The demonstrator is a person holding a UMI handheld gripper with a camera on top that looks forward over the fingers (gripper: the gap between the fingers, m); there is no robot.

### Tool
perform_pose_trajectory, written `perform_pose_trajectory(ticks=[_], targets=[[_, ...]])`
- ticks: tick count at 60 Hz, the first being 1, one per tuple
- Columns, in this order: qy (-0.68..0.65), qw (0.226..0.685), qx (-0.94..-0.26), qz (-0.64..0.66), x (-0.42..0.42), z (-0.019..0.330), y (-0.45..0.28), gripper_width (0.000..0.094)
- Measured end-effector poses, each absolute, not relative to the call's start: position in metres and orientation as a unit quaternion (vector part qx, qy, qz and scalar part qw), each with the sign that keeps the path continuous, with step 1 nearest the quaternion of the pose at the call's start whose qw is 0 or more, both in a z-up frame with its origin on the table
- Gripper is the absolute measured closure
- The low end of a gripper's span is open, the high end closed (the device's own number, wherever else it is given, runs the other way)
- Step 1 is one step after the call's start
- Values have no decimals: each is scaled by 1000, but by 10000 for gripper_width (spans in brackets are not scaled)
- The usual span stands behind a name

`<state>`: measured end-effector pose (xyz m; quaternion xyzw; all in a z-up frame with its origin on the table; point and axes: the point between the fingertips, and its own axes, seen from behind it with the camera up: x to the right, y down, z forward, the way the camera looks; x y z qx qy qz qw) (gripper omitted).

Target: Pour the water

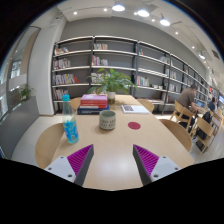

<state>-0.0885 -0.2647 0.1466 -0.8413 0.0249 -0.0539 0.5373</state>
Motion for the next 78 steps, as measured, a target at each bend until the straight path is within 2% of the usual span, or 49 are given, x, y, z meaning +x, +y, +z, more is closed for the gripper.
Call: perform_pose_trajectory(ticks=[5, 6, 18, 29, 36, 46, 51, 55, 68, 78], targets=[[7, 536, -844, -28, -126, 142, -262, 132], [6, 538, -843, -24, -143, 130, -246, 133], [-16, 545, -838, 24, -233, 110, -189, 137], [-25, 551, -833, 28, -264, 104, -122, 135], [-7, 574, -818, 37, -270, 112, -81, 133], [-25, 595, -803, 27, -275, 103, -33, 160], [-41, 611, -790, 27, -280, 99, -19, 233], [-38, 630, -776, 15, -276, 103, -14, 359], [-57, 648, -758, 40, -280, 105, -11, 521], [-51, 633, -771, 59, -280, 102, -8, 543]])
